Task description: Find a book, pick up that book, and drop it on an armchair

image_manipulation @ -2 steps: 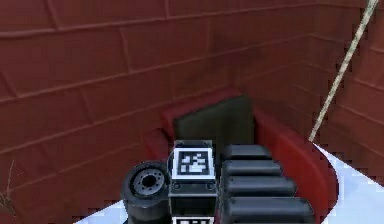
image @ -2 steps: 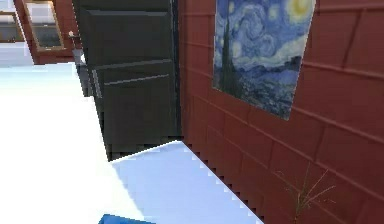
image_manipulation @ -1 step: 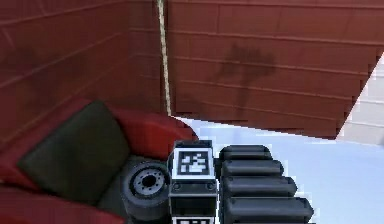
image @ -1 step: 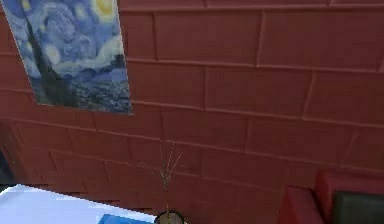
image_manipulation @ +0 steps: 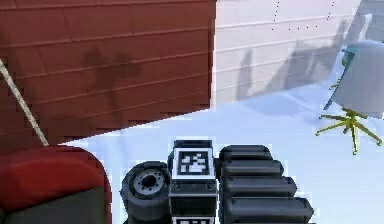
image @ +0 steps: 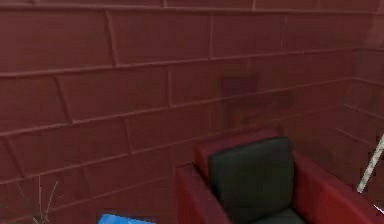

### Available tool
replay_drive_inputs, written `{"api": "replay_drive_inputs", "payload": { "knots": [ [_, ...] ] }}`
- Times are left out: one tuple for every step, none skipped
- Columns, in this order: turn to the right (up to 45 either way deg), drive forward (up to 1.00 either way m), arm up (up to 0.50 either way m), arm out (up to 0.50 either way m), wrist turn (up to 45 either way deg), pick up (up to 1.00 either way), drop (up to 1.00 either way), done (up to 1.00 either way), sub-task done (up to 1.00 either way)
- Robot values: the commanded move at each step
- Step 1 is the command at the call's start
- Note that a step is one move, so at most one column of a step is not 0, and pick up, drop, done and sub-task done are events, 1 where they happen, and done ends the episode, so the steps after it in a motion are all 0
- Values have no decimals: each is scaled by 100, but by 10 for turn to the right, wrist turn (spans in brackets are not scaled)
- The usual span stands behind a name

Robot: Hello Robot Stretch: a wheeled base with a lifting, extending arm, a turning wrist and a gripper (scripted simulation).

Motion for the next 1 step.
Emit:
{"api": "replay_drive_inputs", "payload": {
  "knots": [
    [-450, 0, 0, 0, 0, 0, 0, 0, 0]
  ]
}}
